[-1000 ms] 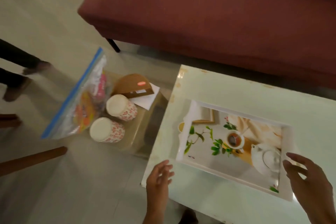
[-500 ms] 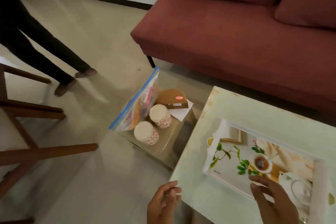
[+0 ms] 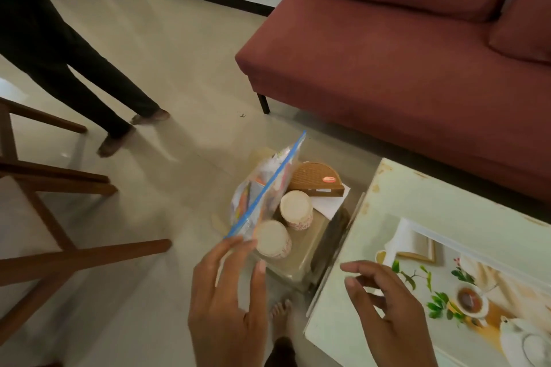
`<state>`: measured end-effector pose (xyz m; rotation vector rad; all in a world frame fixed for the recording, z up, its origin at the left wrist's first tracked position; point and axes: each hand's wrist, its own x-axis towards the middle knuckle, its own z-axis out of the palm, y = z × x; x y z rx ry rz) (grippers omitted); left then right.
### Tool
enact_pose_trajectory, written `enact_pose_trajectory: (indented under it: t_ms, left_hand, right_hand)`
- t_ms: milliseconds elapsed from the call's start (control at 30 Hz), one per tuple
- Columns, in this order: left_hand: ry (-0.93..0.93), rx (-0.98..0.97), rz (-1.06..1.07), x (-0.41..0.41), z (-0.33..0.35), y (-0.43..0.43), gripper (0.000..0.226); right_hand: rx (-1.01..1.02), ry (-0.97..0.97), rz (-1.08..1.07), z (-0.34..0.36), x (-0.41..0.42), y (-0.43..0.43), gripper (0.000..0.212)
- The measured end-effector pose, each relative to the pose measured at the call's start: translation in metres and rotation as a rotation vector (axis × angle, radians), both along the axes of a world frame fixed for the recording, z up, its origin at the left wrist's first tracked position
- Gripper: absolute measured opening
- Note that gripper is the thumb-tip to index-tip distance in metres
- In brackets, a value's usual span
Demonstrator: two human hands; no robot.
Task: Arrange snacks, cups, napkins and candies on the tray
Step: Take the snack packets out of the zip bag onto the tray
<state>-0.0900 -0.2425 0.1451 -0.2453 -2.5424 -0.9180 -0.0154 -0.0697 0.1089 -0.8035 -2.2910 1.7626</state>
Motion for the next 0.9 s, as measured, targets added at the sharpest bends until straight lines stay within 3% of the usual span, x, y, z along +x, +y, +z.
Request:
enact_pose_trajectory:
  t_ms: [233, 367, 467, 700, 900]
  left_hand:
    - [-0.448, -0.284, -0.108, -0.099, -0.006, 0.008, 0.054]
    - [-0.539, -0.418, -0.229, -0.126, -0.023, 0.007, 0.045]
    - [-0.574, -0.405, -0.244, -0.137, -0.031, 0.004, 0.034]
    - [-0.58, -0.131, -0.082, -0.17, -0.014, -0.016, 0.016]
    - [-0.509, 0.244, -0.183, -0.166, 0.062, -0.04, 0.011]
  right_hand:
    - [-0.077, -0.046, 0.044, 0.014, -0.1, -0.043, 0.017]
    - [-0.106, -0.108, 0.029, 0.009, -0.14, -0.063, 0.029]
    - [-0.113, -0.141, 0.013, 0.004, -0.157, -0.075, 0.028]
    - [-0.239, -0.121, 0.004, 0.013, -0.172, -0.09, 0.03]
    - [-0.38, 0.01, 0.012, 0.067, -0.158, -0.091, 0.031]
